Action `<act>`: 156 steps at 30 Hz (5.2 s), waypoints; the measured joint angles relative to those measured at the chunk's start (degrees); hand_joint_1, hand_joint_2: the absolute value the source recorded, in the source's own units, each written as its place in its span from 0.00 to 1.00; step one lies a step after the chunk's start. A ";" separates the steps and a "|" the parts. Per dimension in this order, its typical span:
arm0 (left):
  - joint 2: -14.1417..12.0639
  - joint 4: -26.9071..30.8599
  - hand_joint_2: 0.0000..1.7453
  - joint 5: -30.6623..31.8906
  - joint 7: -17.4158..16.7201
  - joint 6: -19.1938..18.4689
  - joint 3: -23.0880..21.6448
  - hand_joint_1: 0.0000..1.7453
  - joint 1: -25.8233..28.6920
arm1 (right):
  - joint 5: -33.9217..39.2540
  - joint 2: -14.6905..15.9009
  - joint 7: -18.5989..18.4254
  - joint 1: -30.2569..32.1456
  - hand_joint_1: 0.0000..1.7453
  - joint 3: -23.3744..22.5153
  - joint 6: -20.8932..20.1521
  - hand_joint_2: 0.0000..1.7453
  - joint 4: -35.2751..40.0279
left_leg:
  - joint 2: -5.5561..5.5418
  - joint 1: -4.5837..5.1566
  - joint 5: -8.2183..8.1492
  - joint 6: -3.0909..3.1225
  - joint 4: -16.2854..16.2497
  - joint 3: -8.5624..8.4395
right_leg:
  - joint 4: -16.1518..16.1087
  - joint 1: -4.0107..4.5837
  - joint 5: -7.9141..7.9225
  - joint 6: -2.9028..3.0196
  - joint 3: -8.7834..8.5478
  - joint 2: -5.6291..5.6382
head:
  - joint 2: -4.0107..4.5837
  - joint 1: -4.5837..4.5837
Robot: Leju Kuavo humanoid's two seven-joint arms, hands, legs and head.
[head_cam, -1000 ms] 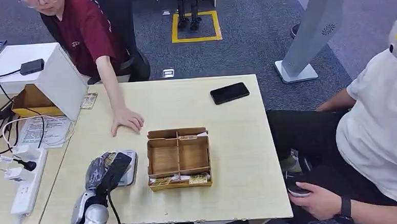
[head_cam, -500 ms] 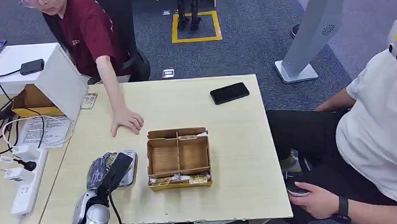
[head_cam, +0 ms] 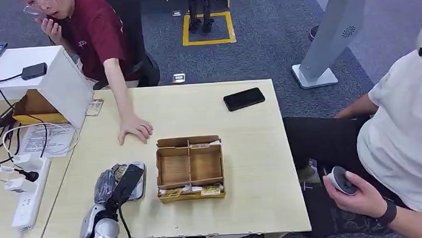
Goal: Pass the card to the sensor for recognition and then transmit it.
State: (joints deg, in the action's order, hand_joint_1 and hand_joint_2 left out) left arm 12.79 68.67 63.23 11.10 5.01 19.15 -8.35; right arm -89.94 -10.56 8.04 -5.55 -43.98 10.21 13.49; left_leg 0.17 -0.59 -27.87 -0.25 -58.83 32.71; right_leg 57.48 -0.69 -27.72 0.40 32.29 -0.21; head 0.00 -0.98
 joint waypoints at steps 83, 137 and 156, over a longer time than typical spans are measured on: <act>-1.84 9.86 1.00 -7.04 -2.17 1.27 6.08 0.00 -26.97 | 0.00 -0.61 -1.86 -1.79 0.00 8.24 -2.03 0.00 0.22 | -0.04 -0.01 0.13 0.06 -0.02 0.10 | 0.01 0.01 0.12 0.01 0.12 -0.04 | 0.00 0.00; -14.82 24.33 1.00 16.83 0.76 19.58 -45.62 0.00 17.16 | 1.53 0.55 -2.80 1.90 0.00 -2.05 1.03 0.00 0.77 | 0.16 0.03 -0.26 0.12 -0.02 0.05 | -0.03 -0.02 -0.18 -0.13 0.11 0.16 | 0.00 0.00; -14.69 8.85 1.00 19.93 -4.98 20.20 -49.81 0.00 12.99 | 0.00 0.52 -2.16 1.61 0.00 -3.04 0.96 0.00 0.77 | 0.15 0.03 -0.26 0.12 -0.02 0.03 | -0.03 -0.02 -0.18 -0.13 0.09 0.15 | 0.00 0.00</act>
State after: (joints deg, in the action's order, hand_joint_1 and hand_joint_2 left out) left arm -1.90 77.52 83.17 6.12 25.20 -30.67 4.65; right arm -89.94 -10.03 5.88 -3.94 -47.01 11.17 14.25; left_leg 0.33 -0.56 -28.13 -0.14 -58.85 32.74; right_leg 57.45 -0.72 -27.90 0.26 32.38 -0.06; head 0.00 -0.98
